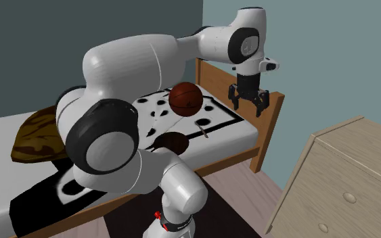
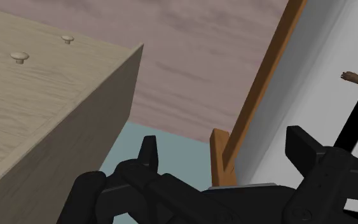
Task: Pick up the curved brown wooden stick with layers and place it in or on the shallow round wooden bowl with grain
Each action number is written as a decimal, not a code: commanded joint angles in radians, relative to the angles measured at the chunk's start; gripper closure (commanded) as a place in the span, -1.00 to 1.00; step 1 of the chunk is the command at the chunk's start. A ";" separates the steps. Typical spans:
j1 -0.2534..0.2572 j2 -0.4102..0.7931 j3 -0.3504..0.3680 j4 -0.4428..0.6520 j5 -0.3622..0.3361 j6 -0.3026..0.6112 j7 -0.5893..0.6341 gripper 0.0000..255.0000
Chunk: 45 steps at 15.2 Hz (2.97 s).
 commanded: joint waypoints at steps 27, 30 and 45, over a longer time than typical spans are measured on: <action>0.436 0.461 0.070 -0.212 0.185 0.684 -0.629 -1.00; 0.485 0.519 0.086 -0.222 0.214 0.750 -0.711 -1.00; 0.492 0.613 0.095 -0.248 0.222 0.870 -0.719 -1.00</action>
